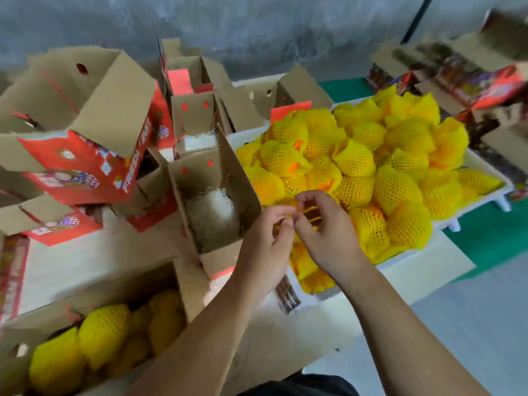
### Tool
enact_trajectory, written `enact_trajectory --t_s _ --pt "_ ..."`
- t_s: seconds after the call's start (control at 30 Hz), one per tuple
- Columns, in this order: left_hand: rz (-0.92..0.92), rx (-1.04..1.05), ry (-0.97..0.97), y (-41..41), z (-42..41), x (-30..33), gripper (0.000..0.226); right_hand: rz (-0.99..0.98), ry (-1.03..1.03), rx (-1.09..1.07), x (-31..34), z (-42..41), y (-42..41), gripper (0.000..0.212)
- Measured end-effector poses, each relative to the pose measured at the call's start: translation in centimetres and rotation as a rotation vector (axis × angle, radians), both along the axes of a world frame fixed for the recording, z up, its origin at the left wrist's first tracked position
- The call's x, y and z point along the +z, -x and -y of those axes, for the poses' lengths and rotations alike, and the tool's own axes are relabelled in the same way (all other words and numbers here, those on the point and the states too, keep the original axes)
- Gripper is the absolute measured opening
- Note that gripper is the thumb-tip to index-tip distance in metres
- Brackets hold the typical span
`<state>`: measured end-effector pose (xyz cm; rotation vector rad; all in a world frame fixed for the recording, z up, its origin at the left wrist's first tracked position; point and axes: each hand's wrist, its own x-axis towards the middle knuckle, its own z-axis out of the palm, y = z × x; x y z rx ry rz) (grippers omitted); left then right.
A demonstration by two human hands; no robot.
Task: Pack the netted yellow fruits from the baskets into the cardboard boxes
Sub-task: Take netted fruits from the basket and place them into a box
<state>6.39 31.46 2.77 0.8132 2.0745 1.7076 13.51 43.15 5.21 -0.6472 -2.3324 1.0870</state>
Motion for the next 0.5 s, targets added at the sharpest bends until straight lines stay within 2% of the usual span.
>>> enact_trajectory --t_s 0.1,0.17,0.23,0.33,0.4,0.5 --pt "-0.078 -0.048 0.060 -1.0 -5.2 -0.9 0.021 -0.020 -0.104 -0.067 0.1 -6.4 -1.5 0.031" --pt "-0.196 0.001 0.154 -1.3 -7.7 -1.7 0.022 0.008 -0.232 -0.143 0.4 -10.5 -1.5 0.041" --pt "-0.334 0.103 0.208 -1.7 -8.7 -2.6 0.021 0.150 -0.337 -0.226 0.8 -14.4 -0.6 0.062" --pt "-0.622 0.124 0.292 -2.8 -8.6 -4.1 0.026 0.441 -0.315 -0.213 0.9 -18.2 1.9 0.092" --pt "-0.731 0.081 0.388 -3.3 -8.3 -4.9 0.030 0.535 -0.390 -0.135 0.5 -18.8 3.3 0.096" --pt "-0.707 0.078 0.398 -3.2 -8.4 -4.8 0.031 0.572 -0.463 -0.093 -0.1 -18.7 3.8 0.093"
